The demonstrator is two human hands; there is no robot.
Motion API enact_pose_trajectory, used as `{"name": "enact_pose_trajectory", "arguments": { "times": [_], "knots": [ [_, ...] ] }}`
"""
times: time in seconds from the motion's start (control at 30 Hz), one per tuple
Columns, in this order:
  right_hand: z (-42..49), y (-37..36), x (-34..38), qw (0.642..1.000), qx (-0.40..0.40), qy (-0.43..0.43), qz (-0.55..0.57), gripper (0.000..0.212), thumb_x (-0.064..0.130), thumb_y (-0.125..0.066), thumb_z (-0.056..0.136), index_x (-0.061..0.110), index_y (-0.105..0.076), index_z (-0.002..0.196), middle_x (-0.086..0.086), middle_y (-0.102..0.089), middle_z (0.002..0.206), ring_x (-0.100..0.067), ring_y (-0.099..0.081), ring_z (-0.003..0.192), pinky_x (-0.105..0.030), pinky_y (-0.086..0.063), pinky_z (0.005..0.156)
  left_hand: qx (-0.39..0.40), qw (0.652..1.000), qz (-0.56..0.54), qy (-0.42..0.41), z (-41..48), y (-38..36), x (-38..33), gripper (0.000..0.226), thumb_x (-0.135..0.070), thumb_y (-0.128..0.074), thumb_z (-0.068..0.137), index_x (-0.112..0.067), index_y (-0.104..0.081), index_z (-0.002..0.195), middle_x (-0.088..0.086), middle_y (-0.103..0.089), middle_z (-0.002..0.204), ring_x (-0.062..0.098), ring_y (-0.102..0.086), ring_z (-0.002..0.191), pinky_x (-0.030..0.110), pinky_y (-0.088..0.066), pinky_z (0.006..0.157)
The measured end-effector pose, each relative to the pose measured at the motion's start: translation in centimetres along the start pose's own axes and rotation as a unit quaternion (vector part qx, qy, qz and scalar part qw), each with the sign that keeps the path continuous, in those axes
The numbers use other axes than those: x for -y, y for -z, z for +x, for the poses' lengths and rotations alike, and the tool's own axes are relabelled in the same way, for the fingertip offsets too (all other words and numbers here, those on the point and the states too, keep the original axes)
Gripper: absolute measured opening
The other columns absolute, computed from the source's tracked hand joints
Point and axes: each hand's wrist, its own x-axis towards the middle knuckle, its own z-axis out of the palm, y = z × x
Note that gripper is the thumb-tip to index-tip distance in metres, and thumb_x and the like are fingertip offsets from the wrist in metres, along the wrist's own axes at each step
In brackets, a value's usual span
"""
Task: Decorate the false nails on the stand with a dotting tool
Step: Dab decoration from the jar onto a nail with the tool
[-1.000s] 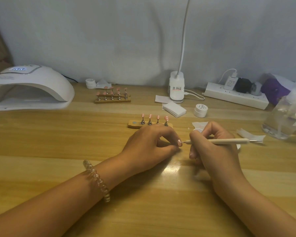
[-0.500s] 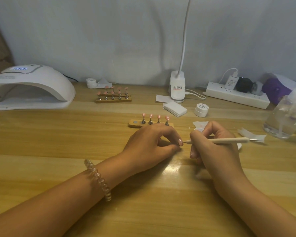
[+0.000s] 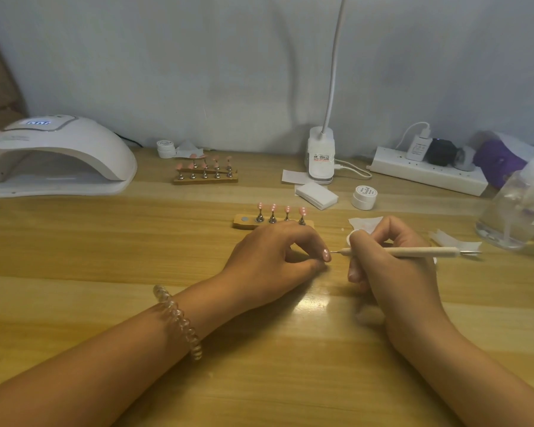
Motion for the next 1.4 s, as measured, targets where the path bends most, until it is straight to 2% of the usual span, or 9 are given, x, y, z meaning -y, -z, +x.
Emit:
{"name": "enact_pose_trajectory", "arguments": {
  "times": [0.1, 0.23, 0.33, 0.4, 0.5, 0.7, 0.9, 1.23, 1.4],
  "knots": [
    [0.0, 0.1, 0.2, 0.999, -0.022, 0.001, 0.027, 0.034, 0.006, -0.061, 0.081, 0.02, -0.043, 0.057, -0.005, -0.053, 0.04, -0.011, -0.041, 0.036, -0.018, -0.033, 0.036, 0.003, 1.0, 0.005, -0.003, 0.0, 0.1, -0.1, 0.013, -0.019, -0.075, 0.084, -0.031, -0.074, 0.087, -0.015, -0.069, 0.089, -0.014, -0.052, 0.064, 0.013, -0.035, 0.062],
    [0.7, 0.9, 0.4, 0.996, -0.078, 0.023, 0.03, 0.034, 0.01, -0.062, 0.084, 0.024, -0.044, 0.059, -0.003, -0.054, 0.042, -0.008, -0.047, 0.038, -0.016, -0.037, 0.038, 0.004, 1.0, 0.005, -0.001, -0.1, 0.1, -0.1, 0.012, -0.019, -0.076, 0.084, -0.031, -0.074, 0.087, -0.015, -0.069, 0.09, -0.015, -0.051, 0.061, 0.007, -0.033, 0.06],
    [1.5, 1.8, 0.2, 0.995, -0.1, 0.008, 0.015, 0.028, 0.011, -0.061, 0.085, 0.019, -0.044, 0.065, 0.0, -0.056, 0.042, -0.006, -0.046, 0.038, -0.016, -0.036, 0.037, 0.006, 1.0, 0.005, -0.001, -0.1, 0.1, -0.1, 0.012, -0.021, -0.075, 0.085, -0.033, -0.073, 0.087, -0.014, -0.069, 0.092, -0.013, -0.051, 0.06, 0.011, -0.034, 0.06],
    [1.9, 2.0, -0.1, 0.995, -0.101, -0.002, -0.005, 0.027, 0.011, -0.061, 0.086, 0.018, -0.044, 0.066, 0.001, -0.055, 0.042, -0.004, -0.043, 0.036, -0.018, -0.035, 0.037, 0.007, 1.0, 0.008, 0.003, -0.1, 0.1, 0.0, 0.013, -0.024, -0.075, 0.085, -0.036, -0.072, 0.087, -0.014, -0.069, 0.094, -0.009, -0.05, 0.059, 0.019, -0.038, 0.062],
    [2.2, 1.9, -0.5, 0.996, -0.087, 0.0, -0.037, 0.027, 0.012, -0.061, 0.086, 0.018, -0.044, 0.066, 0.003, -0.052, 0.042, -0.004, -0.041, 0.037, -0.024, -0.032, 0.045, 0.004, 1.0, 0.008, 0.011, 0.0, 0.0, 0.2, 0.012, -0.025, -0.073, 0.085, -0.037, -0.071, 0.088, -0.013, -0.068, 0.096, -0.004, -0.049, 0.058, 0.028, -0.043, 0.065],
    [2.5, 1.9, -0.9, 0.995, -0.075, 0.003, -0.068, 0.025, 0.011, -0.063, 0.082, 0.016, -0.045, 0.065, 0.001, -0.052, 0.044, -0.004, -0.043, 0.036, -0.026, -0.029, 0.051, 0.006, 1.0, 0.011, 0.015, 0.0, 0.0, 0.2, 0.011, -0.026, -0.072, 0.086, -0.036, -0.072, 0.09, -0.013, -0.067, 0.097, -0.003, -0.048, 0.061, 0.031, -0.047, 0.067],
    [2.7, 1.8, -1.3, 0.991, -0.078, 0.006, -0.104, 0.024, 0.016, -0.065, 0.081, 0.017, -0.047, 0.066, 0.0, -0.055, 0.046, -0.009, -0.045, 0.041, -0.03, -0.034, 0.053, 0.004, 1.0, 0.018, 0.021, 0.0, 0.0, 0.1, 0.012, -0.028, -0.072, 0.085, -0.038, -0.071, 0.091, -0.013, -0.065, 0.097, -0.001, -0.049, 0.061, 0.037, -0.051, 0.073],
    [2.7, 1.9, -1.4, 0.99, -0.084, 0.01, -0.113, 0.022, 0.018, -0.066, 0.08, 0.017, -0.048, 0.067, -0.011, -0.058, 0.064, -0.021, -0.047, 0.056, -0.033, -0.034, 0.056, 0.007, 0.999, 0.026, 0.022, 0.0, 0.1, -0.1, 0.012, -0.029, -0.071, 0.087, -0.039, -0.071, 0.093, -0.013, -0.064, 0.098, 0.0, -0.051, 0.063, 0.037, -0.051, 0.073],
    [2.6, 1.8, -1.3, 0.99, -0.079, 0.014, -0.12, 0.023, 0.018, -0.067, 0.082, 0.017, -0.049, 0.068, 0.001, -0.057, 0.052, -0.009, -0.048, 0.044, -0.031, -0.034, 0.054, 0.005, 0.999, 0.027, 0.02, -0.1, 0.1, 0.0, 0.011, -0.028, -0.071, 0.087, -0.038, -0.071, 0.092, -0.014, -0.065, 0.098, 0.0, -0.05, 0.063, 0.036, -0.051, 0.071]
  ]
}}
